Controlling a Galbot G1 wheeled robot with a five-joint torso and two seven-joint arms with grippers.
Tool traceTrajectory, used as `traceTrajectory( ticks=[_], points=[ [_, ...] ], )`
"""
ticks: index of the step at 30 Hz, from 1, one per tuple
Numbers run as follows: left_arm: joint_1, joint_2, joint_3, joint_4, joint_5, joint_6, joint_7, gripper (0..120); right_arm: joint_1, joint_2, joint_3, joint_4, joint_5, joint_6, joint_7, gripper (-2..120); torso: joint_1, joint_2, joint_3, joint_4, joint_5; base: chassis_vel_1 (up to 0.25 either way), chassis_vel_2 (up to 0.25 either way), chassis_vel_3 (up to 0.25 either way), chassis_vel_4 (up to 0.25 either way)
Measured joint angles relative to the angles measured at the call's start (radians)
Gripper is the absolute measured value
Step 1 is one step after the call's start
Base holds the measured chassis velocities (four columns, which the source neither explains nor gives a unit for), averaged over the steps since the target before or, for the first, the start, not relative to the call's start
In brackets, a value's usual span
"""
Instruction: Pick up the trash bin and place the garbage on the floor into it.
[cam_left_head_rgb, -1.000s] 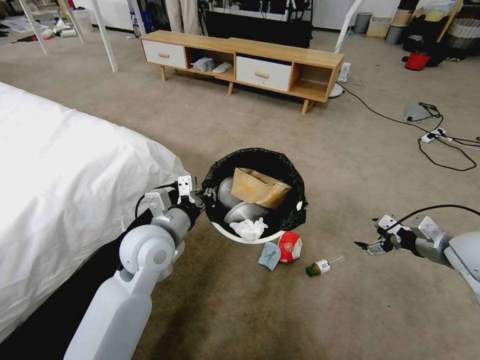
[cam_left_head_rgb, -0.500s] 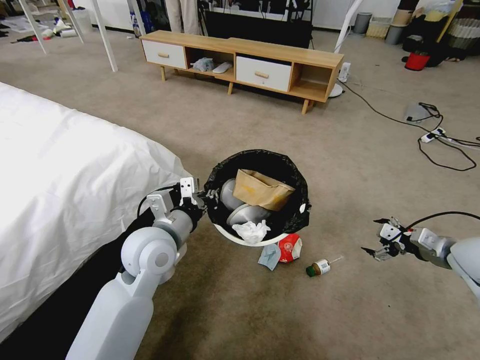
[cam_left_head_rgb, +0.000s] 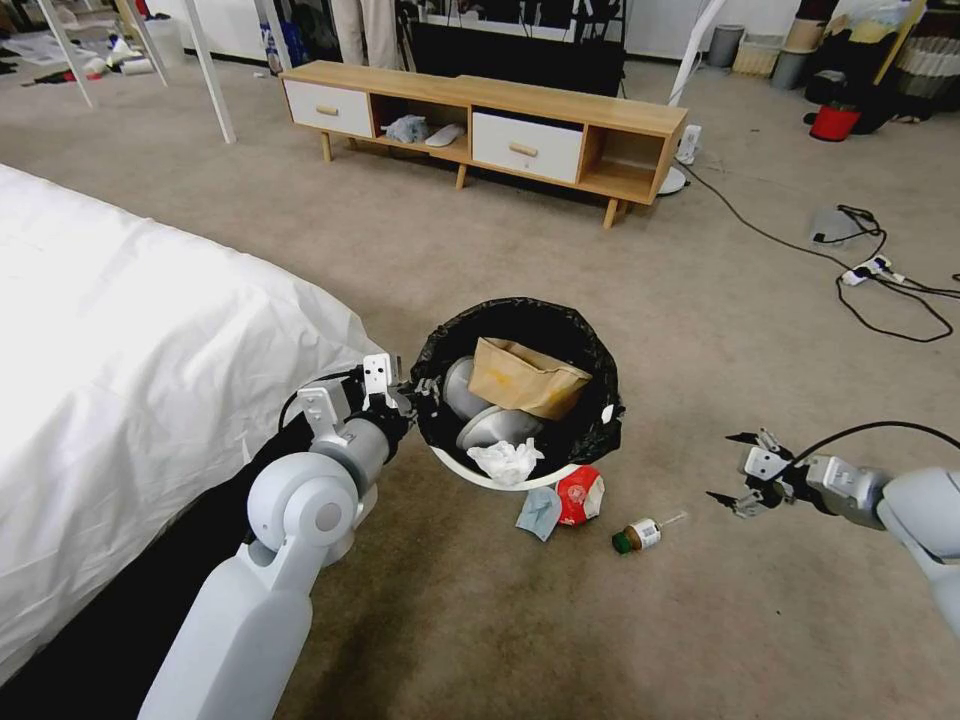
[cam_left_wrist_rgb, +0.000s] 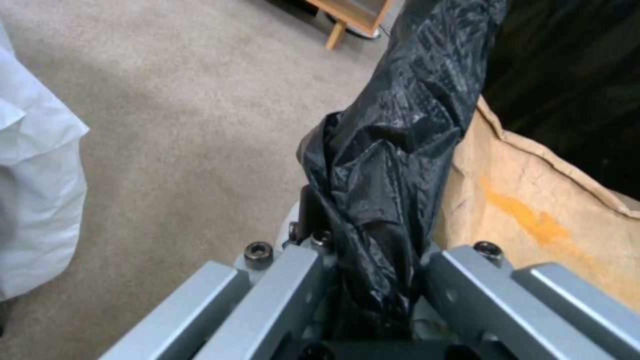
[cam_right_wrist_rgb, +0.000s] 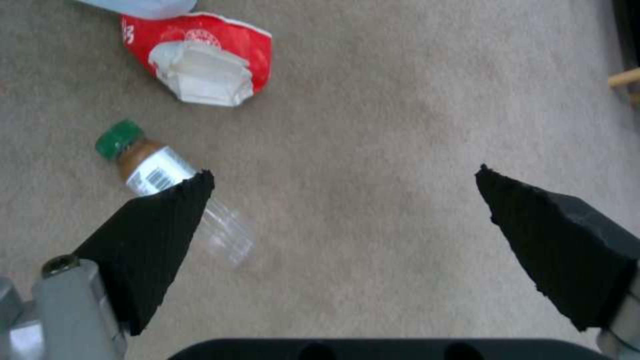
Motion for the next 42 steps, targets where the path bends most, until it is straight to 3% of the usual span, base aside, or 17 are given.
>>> traceTrajectory(
  ticks=[28, 33, 38, 42],
  points=[
    [0.014, -0.022, 0.003, 0.009, 0.026, -0.004, 0.01, 2, 0.193, 0.077, -0.335, -0.189, -0.06, 0.129, 0.012, 100, 0.0, 0.0, 0.0, 0.0, 0.0, 0.0, 0.0, 0.0, 0.0],
    [0.021, -0.022, 0.0, 0.006, 0.03, -0.005, 0.012, 2, 0.215, 0.084, -0.353, -0.216, -0.071, 0.157, -0.019, 100, 0.0, 0.0, 0.0, -0.0001, 0.0, 0.0, 0.0, 0.0, 0.0],
    [0.025, -0.025, -0.001, 0.005, 0.033, -0.006, 0.013, 2, 0.265, 0.109, -0.342, -0.275, -0.116, 0.224, -0.177, 100, 0.0, 0.0, 0.0, 0.0, 0.0, 0.0, 0.0, 0.0, 0.0],
    [0.027, -0.025, -0.001, 0.005, 0.035, -0.006, 0.013, 2, 0.279, 0.118, -0.336, -0.296, -0.129, 0.244, -0.216, 100, 0.0, 0.0, 0.0, 0.0, 0.0, 0.0, 0.0, 0.0, 0.0]
  ],
)
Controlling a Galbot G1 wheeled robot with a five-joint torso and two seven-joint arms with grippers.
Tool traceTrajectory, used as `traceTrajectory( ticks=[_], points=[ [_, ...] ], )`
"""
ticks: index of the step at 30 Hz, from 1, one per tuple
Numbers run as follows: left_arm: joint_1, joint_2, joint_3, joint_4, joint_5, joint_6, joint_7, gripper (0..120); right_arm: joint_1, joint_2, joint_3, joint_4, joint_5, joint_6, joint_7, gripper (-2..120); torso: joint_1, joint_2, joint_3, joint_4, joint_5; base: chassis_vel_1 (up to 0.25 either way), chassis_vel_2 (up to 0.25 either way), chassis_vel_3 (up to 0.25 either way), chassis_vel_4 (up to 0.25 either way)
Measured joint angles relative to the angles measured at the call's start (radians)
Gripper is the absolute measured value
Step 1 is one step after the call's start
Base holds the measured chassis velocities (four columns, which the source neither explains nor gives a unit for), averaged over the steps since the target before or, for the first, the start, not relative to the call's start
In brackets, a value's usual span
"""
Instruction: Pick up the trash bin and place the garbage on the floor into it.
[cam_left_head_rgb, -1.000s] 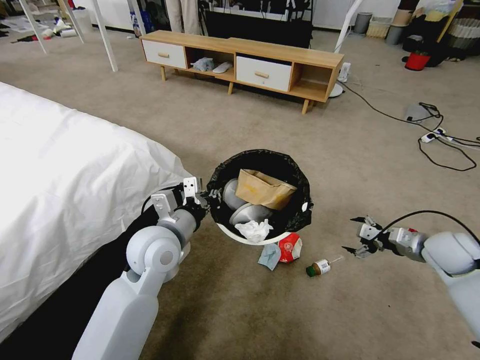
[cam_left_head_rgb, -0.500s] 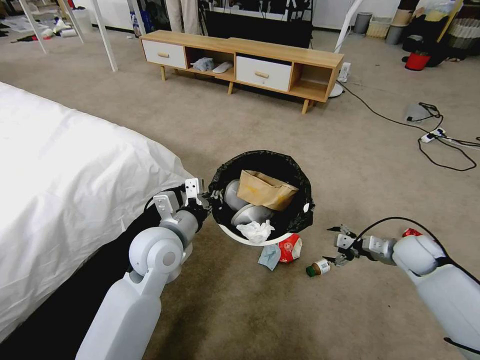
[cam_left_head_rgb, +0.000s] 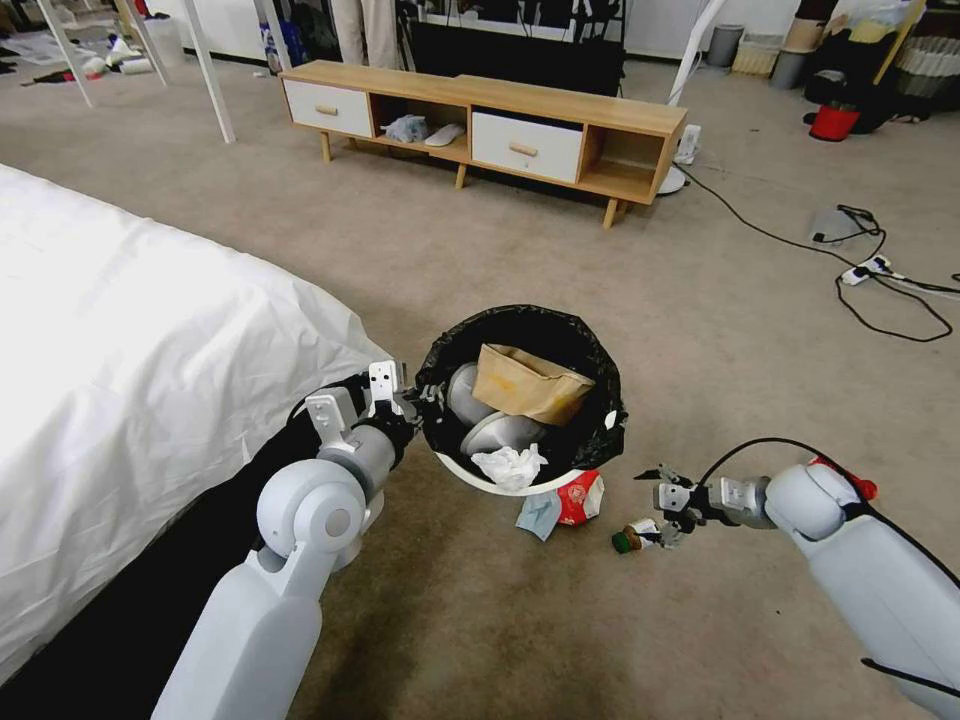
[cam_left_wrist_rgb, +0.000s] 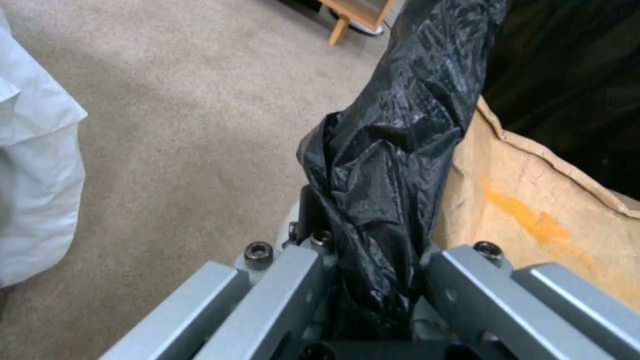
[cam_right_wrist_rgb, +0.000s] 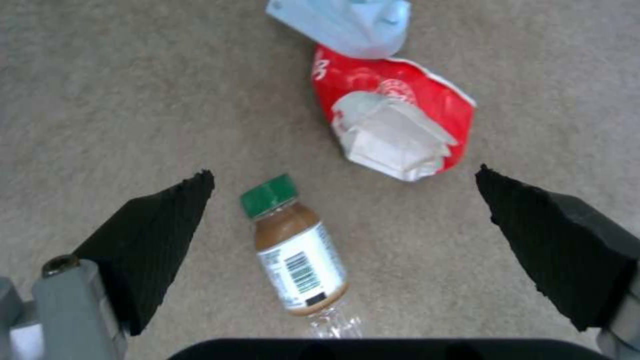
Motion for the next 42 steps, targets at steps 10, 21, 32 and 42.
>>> traceTrajectory(
  ticks=[10, 21, 32, 42],
  points=[
    [-0.001, -0.003, 0.004, 0.008, 0.005, -0.002, 0.002, 2, 0.026, 0.025, 0.004, -0.05, -0.029, 0.056, -0.058, 100, 0.0, 0.0, 0.0, -0.0001, 0.0, 0.0, 0.0, 0.0, 0.0],
    [-0.002, 0.002, 0.001, 0.015, 0.007, -0.005, 0.005, 2, 0.017, 0.047, 0.021, -0.114, -0.07, 0.102, -0.066, 100, 0.0, 0.0, 0.0, -0.0001, 0.0001, 0.0, 0.0, 0.0, 0.0],
    [0.002, 0.006, -0.002, 0.017, 0.009, -0.006, 0.006, 2, 0.006, 0.067, 0.024, -0.183, -0.08, 0.133, -0.045, 100, 0.0, 0.0, 0.0, -0.0001, 0.0003, 0.0, 0.0, 0.0, 0.0],
    [0.008, 0.0, -0.001, 0.016, 0.02, -0.009, 0.012, 2, 0.057, 0.099, 0.002, -0.228, -0.109, 0.142, -0.041, 100, 0.0, 0.0, 0.0, 0.0, 0.0, 0.0, 0.0, 0.0, 0.0]
  ],
)
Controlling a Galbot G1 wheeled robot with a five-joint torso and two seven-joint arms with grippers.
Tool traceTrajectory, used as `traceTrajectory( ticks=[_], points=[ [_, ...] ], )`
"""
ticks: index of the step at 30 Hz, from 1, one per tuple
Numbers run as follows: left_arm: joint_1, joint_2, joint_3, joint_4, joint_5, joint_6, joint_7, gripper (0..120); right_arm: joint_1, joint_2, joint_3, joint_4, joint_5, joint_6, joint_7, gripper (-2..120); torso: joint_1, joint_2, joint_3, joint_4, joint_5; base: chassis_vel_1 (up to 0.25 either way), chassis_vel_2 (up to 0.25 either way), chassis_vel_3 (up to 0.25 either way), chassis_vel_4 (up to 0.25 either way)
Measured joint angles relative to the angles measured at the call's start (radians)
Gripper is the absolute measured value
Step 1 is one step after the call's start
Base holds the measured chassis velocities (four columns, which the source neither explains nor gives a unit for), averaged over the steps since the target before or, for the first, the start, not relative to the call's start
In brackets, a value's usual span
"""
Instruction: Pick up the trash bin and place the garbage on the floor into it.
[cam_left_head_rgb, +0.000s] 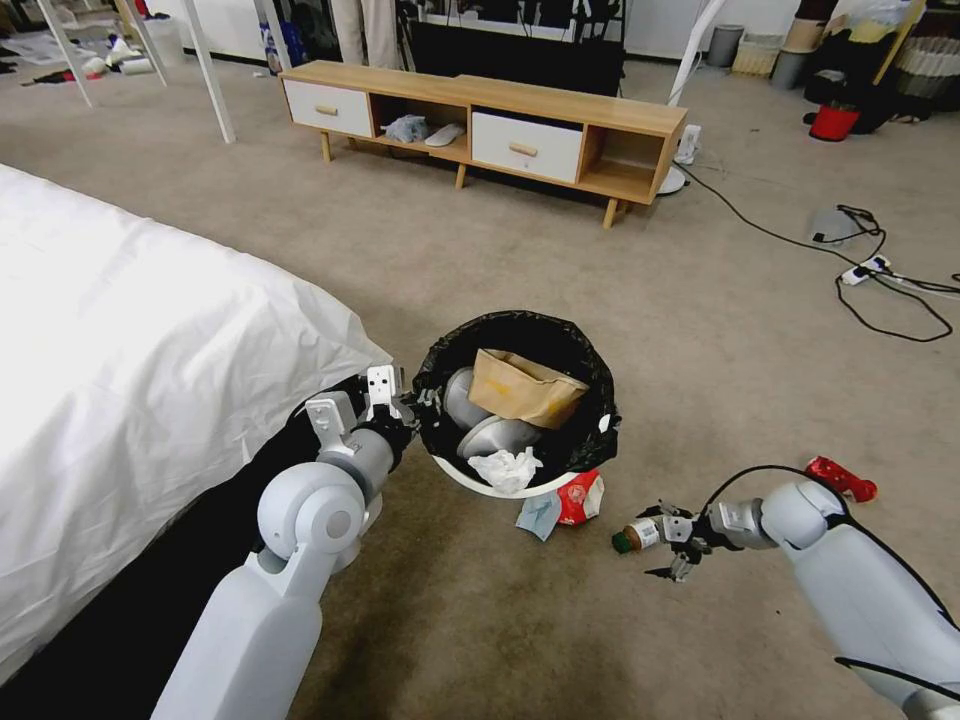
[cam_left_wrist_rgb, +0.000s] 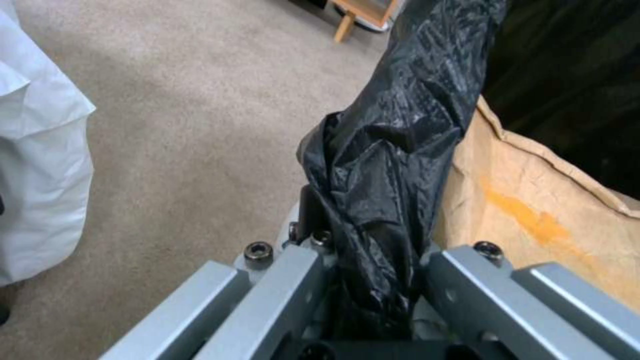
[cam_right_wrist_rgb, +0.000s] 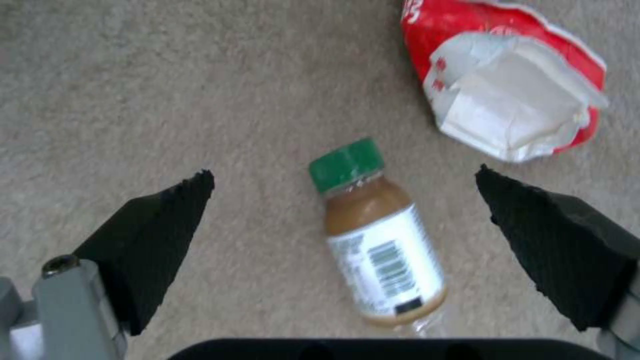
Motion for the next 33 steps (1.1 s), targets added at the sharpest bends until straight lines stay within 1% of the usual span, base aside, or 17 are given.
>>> traceTrajectory(
  ticks=[5, 14, 25, 28, 33],
  points=[
    [0.011, 0.001, -0.006, -0.004, 0.006, -0.003, 0.005, 2, 0.031, 0.022, -0.008, -0.031, -0.027, 0.014, 0.0, 100, 0.0, 0.0, 0.0, 0.0, 0.0, 0.0, 0.0, 0.0, 0.0],
    [0.015, 0.002, -0.013, -0.006, 0.008, -0.005, 0.007, 2, 0.046, 0.038, -0.004, -0.067, -0.038, 0.022, 0.01, 100, 0.0, 0.0, 0.0, 0.0, 0.0, 0.0, 0.0, 0.0, 0.0],
    [0.016, 0.001, -0.009, -0.003, 0.012, -0.007, 0.008, 2, 0.014, 0.045, 0.024, -0.103, -0.038, 0.039, 0.036, 100, 0.0, 0.0, 0.0, -0.0001, 0.0, 0.0, 0.0, 0.0, 0.0],
    [0.022, 0.003, -0.011, -0.004, 0.012, -0.007, 0.009, 2, 0.004, 0.056, 0.042, -0.135, -0.04, 0.048, 0.055, 100, 0.0, 0.0, 0.0, 0.0, 0.0001, 0.0, 0.0, 0.0, 0.0],
    [0.029, 0.007, -0.013, -0.008, 0.013, -0.007, 0.009, 2, -0.014, 0.055, 0.055, -0.14, -0.041, 0.052, 0.059, 100, 0.0, 0.0, 0.0, 0.0, 0.0, 0.0, 0.0, 0.0, 0.0]
  ],
)
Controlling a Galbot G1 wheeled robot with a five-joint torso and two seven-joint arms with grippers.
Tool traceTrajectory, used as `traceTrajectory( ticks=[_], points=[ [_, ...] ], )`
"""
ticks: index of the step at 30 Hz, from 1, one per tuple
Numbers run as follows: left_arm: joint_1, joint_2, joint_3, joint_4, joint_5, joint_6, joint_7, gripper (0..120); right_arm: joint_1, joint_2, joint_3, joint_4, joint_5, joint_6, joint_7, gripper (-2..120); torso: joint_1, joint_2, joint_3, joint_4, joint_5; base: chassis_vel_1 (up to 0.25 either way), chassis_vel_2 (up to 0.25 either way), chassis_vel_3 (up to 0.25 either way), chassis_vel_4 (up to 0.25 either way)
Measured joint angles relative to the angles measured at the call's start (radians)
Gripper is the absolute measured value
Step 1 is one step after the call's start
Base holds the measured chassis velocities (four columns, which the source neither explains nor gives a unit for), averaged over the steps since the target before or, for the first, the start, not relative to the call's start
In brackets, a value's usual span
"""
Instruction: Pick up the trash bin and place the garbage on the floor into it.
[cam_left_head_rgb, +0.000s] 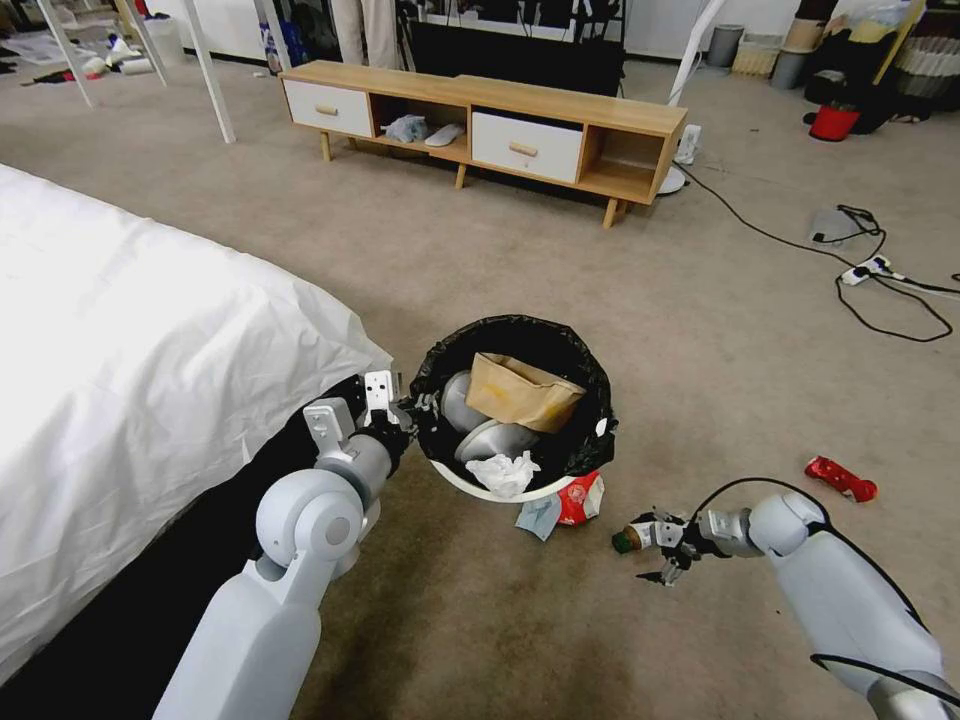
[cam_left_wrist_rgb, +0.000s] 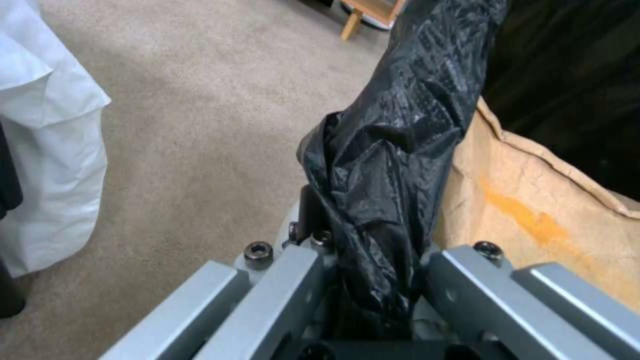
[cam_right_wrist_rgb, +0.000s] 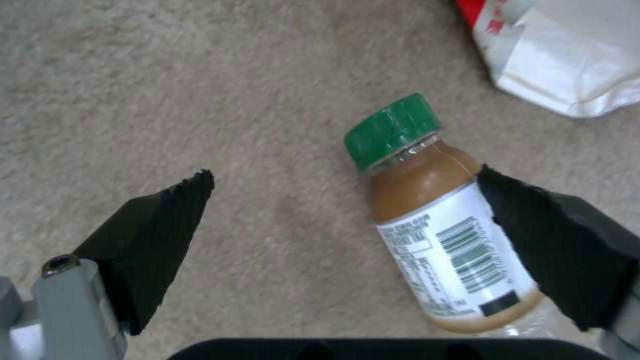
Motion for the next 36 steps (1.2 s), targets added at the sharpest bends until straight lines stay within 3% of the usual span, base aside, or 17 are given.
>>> traceTrajectory(
  ticks=[36],
  points=[
    [0.023, 0.004, -0.002, -0.021, 0.013, -0.002, 0.007, 2, -0.007, -0.048, 0.069, -0.023, -0.001, 0.011, 0.049, 100, 0.0, 0.0, 0.0, 0.0002, 0.0, 0.0, 0.0, 0.0, 0.0]
  ],
)
